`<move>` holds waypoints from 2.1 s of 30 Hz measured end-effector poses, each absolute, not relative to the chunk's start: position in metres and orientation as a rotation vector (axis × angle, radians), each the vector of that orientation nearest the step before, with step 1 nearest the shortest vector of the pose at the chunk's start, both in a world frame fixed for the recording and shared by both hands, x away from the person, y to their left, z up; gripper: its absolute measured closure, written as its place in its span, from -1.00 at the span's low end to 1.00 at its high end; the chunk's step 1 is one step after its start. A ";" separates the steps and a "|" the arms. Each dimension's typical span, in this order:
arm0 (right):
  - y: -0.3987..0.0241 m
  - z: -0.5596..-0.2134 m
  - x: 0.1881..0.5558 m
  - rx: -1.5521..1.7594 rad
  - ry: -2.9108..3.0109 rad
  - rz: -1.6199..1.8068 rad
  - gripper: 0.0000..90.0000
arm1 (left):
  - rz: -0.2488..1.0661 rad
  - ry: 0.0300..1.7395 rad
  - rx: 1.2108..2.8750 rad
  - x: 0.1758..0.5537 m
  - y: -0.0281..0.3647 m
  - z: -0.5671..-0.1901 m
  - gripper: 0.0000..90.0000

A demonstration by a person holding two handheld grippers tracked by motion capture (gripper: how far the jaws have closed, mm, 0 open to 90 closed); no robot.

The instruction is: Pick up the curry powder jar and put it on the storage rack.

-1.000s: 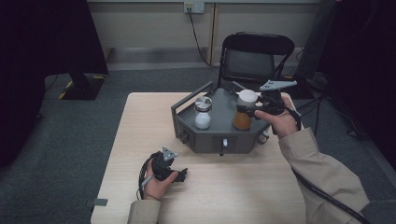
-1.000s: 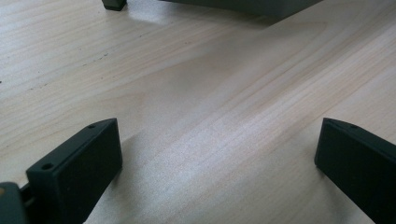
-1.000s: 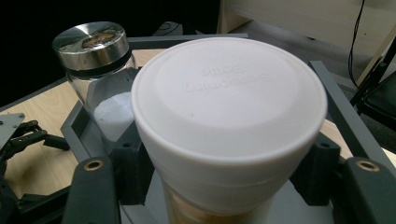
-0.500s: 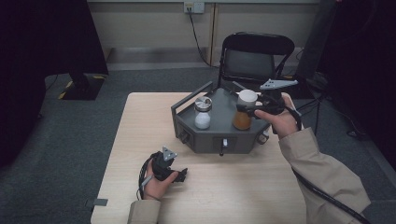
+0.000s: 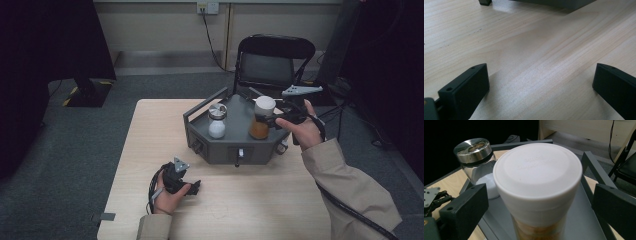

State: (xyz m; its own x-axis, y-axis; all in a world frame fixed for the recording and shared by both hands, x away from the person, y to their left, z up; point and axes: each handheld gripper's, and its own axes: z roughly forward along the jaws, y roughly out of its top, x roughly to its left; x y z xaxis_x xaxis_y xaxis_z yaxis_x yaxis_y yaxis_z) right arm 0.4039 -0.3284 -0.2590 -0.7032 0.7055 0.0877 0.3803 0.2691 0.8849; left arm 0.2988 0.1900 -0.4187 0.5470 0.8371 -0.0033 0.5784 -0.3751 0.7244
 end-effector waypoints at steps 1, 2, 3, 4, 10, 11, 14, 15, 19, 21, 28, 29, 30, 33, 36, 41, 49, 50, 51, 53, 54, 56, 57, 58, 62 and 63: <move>-0.329 -0.259 0.403 0.996 2.220 1.408 -1.00 | 0.483 1.136 2.096 0.299 0.190 -0.419 -1.00; -0.331 -0.259 0.403 0.993 2.219 1.415 -1.00 | 0.483 1.136 2.096 0.299 0.190 -0.419 -1.00; -0.332 -0.259 0.402 0.994 2.220 1.418 -1.00 | 0.483 1.136 2.096 0.299 0.190 -0.419 -1.00; -0.333 -0.258 0.401 0.995 2.216 1.420 -1.00 | 0.483 1.136 2.096 0.299 0.190 -0.419 -1.00; -0.336 -0.256 0.396 0.984 2.223 1.413 -1.00 | 0.483 1.136 2.096 0.299 0.190 -0.419 -1.00; -0.336 -0.256 0.395 0.988 2.221 1.414 -1.00 | 0.483 1.136 2.096 0.299 0.190 -0.419 -1.00; -0.340 -0.257 0.392 0.981 2.218 1.430 -1.00 | 0.483 1.136 2.096 0.299 0.190 -0.419 -1.00; -0.340 -0.257 0.391 0.977 2.217 1.428 -1.00 | 0.483 1.136 2.096 0.299 0.190 -0.419 -1.00; -0.343 -0.260 0.388 0.966 2.222 1.433 -1.00 | 0.483 1.136 2.096 0.299 0.190 -0.419 -1.00; -0.346 -0.262 0.386 0.964 2.226 1.438 -1.00 | 0.483 1.136 2.096 0.299 0.190 -0.419 -1.00; -0.351 -0.268 0.379 0.950 2.222 1.452 -1.00 | 0.483 1.136 2.096 0.299 0.190 -0.419 -1.00; -0.352 -0.268 0.378 0.945 2.223 1.451 -1.00 | 0.483 1.136 2.096 0.299 0.190 -0.419 -1.00; -0.352 -0.268 0.377 0.946 2.221 1.453 -1.00 | 0.483 1.136 2.096 0.299 0.190 -0.419 -1.00; -0.354 -0.269 0.375 0.940 2.219 1.457 -1.00 | 0.483 1.136 2.096 0.299 0.190 -0.419 -1.00; -0.356 -0.271 0.373 0.940 2.218 1.463 -1.00 | 0.483 1.136 2.096 0.299 0.190 -0.419 -1.00; -0.358 -0.273 0.369 0.935 2.218 1.479 -1.00 | 0.483 1.136 2.096 0.299 0.190 -0.419 -1.00; -0.360 -0.278 0.362 0.912 2.222 1.490 -1.00 | 0.483 1.136 2.096 0.299 0.190 -0.419 -1.00; -0.362 -0.279 0.361 0.910 2.222 1.496 -1.00 | 0.483 1.136 2.096 0.299 0.190 -0.419 -1.00; -0.362 -0.279 0.360 0.909 2.223 1.497 -1.00 | 0.483 1.136 2.096 0.299 0.190 -0.419 -1.00; -0.363 -0.280 0.358 0.905 2.227 1.497 -1.00 | 0.483 1.136 2.096 0.299 0.190 -0.419 -1.00; -0.364 -0.280 0.357 0.901 2.226 1.495 -1.00 | 0.483 1.136 2.096 0.299 0.190 -0.419 -1.00; -0.366 -0.281 0.355 0.900 2.223 1.496 -1.00 | 0.483 1.136 2.096 0.299 0.190 -0.419 -1.00; -0.367 -0.282 0.354 0.902 2.220 1.497 -1.00 | 0.483 1.136 2.096 0.299 0.190 -0.419 -1.00; -0.368 -0.283 0.353 0.903 2.219 1.498 -1.00 | 0.483 1.136 2.095 0.299 0.190 -0.419 -1.00; -0.373 -0.287 0.347 0.903 2.210 1.503 -1.00 | 0.483 1.136 2.095 0.299 0.190 -0.419 -1.00; -0.374 -0.288 0.346 0.902 2.209 1.503 -1.00 | 0.483 1.136 2.096 0.299 0.190 -0.419 -1.00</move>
State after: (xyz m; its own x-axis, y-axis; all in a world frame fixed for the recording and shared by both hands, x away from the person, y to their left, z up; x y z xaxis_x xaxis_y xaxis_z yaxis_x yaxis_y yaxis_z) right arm 0.3464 -0.3739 -0.2879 -0.7494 0.6567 0.0849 0.3201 0.2471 0.9146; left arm 0.2988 0.1900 -0.4187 0.5471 0.8371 -0.0031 0.5782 -0.3752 0.7245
